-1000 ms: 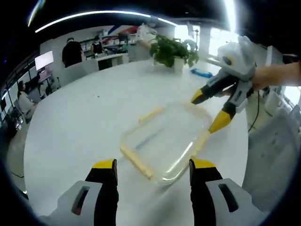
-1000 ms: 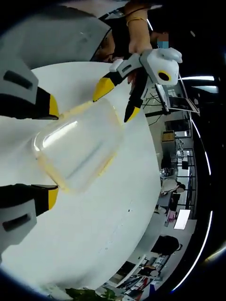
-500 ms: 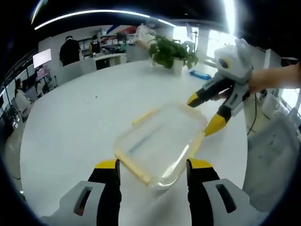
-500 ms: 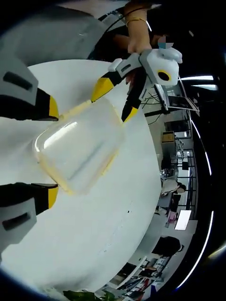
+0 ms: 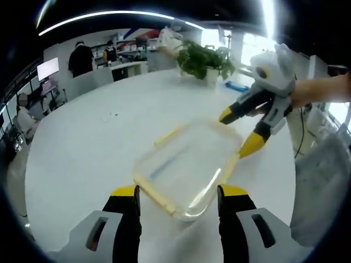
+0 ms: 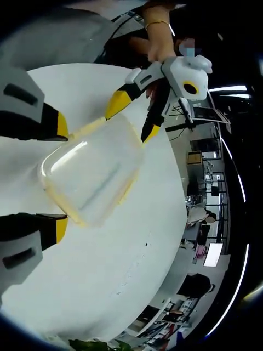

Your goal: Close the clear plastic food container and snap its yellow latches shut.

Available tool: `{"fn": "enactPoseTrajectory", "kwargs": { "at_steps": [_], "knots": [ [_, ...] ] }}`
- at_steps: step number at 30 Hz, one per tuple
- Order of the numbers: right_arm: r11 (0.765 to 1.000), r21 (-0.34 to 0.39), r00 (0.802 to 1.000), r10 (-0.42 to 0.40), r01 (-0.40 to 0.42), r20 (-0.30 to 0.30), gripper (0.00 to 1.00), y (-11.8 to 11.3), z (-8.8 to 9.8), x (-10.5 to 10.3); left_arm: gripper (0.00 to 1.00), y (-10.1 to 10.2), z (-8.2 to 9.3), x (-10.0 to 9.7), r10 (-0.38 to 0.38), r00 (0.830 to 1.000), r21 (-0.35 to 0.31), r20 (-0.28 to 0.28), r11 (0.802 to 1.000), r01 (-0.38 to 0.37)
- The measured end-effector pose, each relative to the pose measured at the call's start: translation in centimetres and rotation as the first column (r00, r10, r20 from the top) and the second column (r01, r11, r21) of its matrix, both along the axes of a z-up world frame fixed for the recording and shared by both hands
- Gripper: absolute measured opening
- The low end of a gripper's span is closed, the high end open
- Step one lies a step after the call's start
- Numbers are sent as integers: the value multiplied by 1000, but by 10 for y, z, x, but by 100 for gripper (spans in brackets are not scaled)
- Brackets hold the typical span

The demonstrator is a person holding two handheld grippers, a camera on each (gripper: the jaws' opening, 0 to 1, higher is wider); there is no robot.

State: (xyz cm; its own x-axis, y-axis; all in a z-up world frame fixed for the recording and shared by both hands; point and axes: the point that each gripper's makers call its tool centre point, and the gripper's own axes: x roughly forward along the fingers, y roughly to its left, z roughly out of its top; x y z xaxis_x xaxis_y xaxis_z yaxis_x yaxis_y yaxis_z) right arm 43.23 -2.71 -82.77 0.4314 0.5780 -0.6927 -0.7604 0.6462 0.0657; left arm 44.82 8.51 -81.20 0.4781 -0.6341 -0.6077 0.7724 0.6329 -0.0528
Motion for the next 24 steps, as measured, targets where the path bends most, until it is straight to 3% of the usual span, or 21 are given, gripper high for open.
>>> {"fn": "enactPoseTrajectory", "kwargs": {
  "at_steps": [6, 24],
  "knots": [
    [1000, -1, 1000, -23, 23, 10, 50, 1, 1, 9, 55, 1, 0, 11, 12, 1000, -5, 2, 1000, -12],
    [996, 47, 997, -80, 80, -19, 48, 1, 1, 10, 54, 0, 0, 14, 2, 1000, -16, -5, 1000, -2]
  ]
}}
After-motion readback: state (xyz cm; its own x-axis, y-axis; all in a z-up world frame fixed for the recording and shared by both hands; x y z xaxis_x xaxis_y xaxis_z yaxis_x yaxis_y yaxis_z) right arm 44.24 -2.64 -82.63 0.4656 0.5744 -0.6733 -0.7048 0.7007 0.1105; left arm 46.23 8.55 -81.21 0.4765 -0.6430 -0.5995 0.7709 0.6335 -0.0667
